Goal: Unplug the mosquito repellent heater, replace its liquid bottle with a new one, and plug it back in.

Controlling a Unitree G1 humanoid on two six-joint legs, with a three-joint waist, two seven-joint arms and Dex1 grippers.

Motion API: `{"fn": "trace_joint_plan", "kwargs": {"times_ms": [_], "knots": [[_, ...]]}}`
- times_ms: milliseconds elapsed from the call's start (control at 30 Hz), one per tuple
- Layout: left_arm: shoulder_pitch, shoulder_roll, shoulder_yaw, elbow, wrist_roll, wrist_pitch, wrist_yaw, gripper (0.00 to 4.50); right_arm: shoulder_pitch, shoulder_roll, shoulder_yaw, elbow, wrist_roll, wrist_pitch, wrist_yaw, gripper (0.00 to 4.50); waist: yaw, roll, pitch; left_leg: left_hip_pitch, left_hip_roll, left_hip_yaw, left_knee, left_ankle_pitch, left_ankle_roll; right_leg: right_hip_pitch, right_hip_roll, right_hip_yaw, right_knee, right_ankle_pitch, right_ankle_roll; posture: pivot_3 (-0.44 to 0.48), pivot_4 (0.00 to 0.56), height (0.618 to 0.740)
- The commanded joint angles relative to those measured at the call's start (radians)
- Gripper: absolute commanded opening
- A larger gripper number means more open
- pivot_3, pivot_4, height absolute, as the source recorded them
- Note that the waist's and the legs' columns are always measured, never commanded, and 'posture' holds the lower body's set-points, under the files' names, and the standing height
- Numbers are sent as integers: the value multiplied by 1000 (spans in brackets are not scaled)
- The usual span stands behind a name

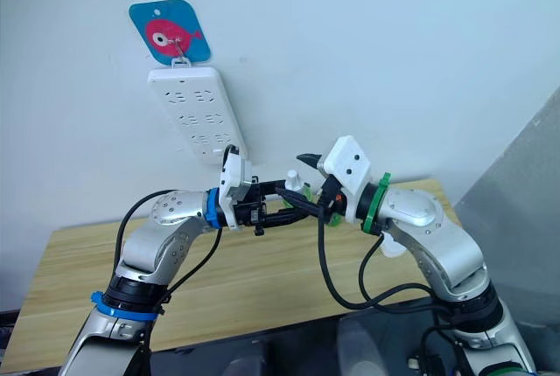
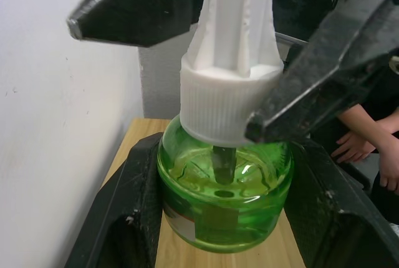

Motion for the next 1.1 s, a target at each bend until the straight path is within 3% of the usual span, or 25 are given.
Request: {"fn": "trace_joint_plan", "kwargs": {"times_ms": [33,300,633,867,1100], "knots": [[-9,7,21,-47,-14,-21,-5,2244,-12,17,-8,0,-10,-28,2,3424,0,0,0,0,0,0,0,0,0,0,0,0,0,0,0,-214,133,740],[-10,8,28,-48,-19,-20,-3,2244,36,-65,-93,12,1,-38,53,3424,2,0,-1,0,0,0,0,0,0,0,0,0,0,0,0,-214,133,740],[-3,11,34,-34,-8,-31,-4,2244,72,-157,-158,-156,229,121,132,3424,1,0,-1,0,0,0,0,0,0,0,0,0,0,0,0,-220,134,740],[1,8,26,-41,-5,-36,-3,2244,-30,-37,-7,-20,5,-4,17,3424,-3,1,-7,1,0,1,0,0,0,0,0,1,0,0,0,-218,133,740],[10,8,22,-54,-6,-34,-5,2244,-66,46,29,48,-65,-50,-3,3424,-4,1,-9,0,0,0,0,0,0,0,0,0,-1,0,0,-209,129,740]]}}
